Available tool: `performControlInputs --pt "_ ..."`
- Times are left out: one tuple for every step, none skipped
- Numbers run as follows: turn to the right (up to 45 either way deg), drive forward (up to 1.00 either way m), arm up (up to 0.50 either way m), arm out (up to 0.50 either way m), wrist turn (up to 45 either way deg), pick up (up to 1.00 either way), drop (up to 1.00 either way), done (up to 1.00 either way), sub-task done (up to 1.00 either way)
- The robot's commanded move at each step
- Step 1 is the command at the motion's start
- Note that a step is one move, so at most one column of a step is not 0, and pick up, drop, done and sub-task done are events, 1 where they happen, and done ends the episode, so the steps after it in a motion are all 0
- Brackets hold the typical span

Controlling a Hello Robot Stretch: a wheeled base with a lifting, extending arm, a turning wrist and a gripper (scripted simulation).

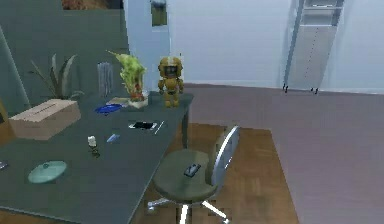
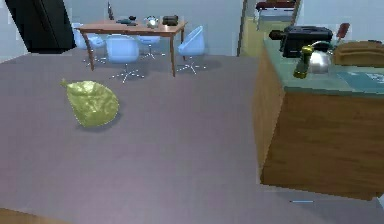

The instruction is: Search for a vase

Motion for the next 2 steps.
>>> performControlInputs --pt "-39.0 0.00 0.00 0.00 0.0 0.00 0.00 0.00 0.00" --pt "0.0 0.00 0.00 0.00 0.0 0.00 0.00 1.00 0.00"
